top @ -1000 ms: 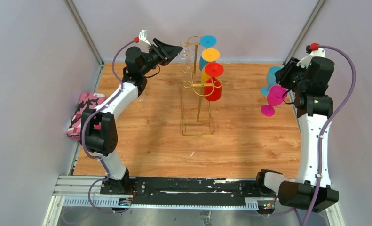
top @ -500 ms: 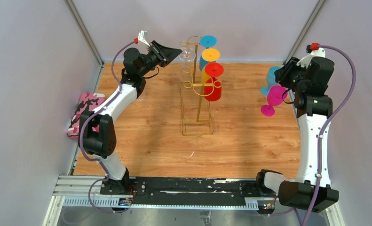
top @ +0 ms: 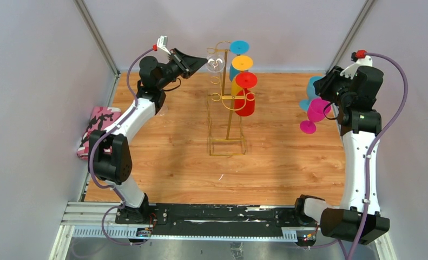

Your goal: Take the wine glass off the wine glass rack

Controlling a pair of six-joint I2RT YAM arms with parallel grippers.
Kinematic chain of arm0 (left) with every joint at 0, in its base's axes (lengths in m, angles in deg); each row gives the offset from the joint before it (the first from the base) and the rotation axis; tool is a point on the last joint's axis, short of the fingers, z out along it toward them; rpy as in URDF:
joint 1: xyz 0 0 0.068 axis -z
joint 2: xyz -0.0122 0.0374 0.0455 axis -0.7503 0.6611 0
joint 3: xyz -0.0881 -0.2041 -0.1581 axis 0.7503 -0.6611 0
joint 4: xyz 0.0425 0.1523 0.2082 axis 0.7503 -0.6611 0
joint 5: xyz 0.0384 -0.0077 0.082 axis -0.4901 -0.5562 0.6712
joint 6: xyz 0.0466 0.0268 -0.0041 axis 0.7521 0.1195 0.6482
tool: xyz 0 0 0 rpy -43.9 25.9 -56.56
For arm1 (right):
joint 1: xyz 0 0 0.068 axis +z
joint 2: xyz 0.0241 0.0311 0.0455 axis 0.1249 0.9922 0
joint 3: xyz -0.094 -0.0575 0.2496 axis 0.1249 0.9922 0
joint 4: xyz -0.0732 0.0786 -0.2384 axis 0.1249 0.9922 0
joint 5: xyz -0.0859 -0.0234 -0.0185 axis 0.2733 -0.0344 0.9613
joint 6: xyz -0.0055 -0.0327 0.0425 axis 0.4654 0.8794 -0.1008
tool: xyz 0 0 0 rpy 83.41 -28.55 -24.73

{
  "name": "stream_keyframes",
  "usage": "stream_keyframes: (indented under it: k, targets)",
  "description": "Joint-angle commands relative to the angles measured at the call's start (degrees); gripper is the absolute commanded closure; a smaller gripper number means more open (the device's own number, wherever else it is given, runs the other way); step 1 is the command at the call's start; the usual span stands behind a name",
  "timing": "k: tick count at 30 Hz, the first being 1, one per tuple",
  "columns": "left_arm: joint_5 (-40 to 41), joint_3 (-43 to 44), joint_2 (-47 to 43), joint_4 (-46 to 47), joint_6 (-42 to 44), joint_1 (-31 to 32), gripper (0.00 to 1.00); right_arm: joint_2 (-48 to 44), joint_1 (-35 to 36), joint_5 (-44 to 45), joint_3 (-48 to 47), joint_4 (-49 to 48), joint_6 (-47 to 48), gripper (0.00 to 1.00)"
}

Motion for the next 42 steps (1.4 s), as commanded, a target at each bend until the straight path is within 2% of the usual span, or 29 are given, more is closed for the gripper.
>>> stream_keyframes:
  k: [1,2,3,9,13,18,26,34,42]
  targets:
    - [-2.08,-0.04,-1.22,1.09,-0.30,-0.61,0.88,-0.64,0.83,-2.08,1.12,-1.59,-1.00,0.68]
    - [-2.14,-0.12,-1.18,1.09,-0.28,-0.62,0.81,-0.66,0.81,-2.34,1.20,-1.77,-1.06,0.68]
    - [-2.23,-0.13,-1.19,1.07,-0.15,-0.62,0.80,-0.69,0.83,-2.48,1.23,-1.78,-1.13,0.68]
    - [-2.89,0.57,-0.95,1.05,0.05,-0.62,0.84,-0.83,0.85,-3.01,1.50,-2.41,-1.40,0.68]
    - [-3.43,1.21,-0.52,0.58,0.17,-0.54,0.71,-0.92,0.85,-3.47,1.68,-2.72,-1.58,0.68]
    - [-4.11,1.62,-0.47,-1.55,1.52,-0.53,0.69,-1.03,0.78,-4.38,2.20,-3.71,-2.07,0.68]
    - [-4.52,2.17,-0.08,-3.62,2.71,-0.53,0.76,-1.15,0.82,-4.93,2.90,-4.83,-2.59,0.68]
    - [-4.68,4.32,0.29,-4.10,2.15,-0.44,0.72,-1.32,0.83,-5.54,3.36,-5.66,-2.90,0.69]
    - [-5.69,5.40,1.29,-5.09,2.50,-0.27,0.93,-1.45,0.79,-6.23,4.23,-6.44,-3.37,0.69]
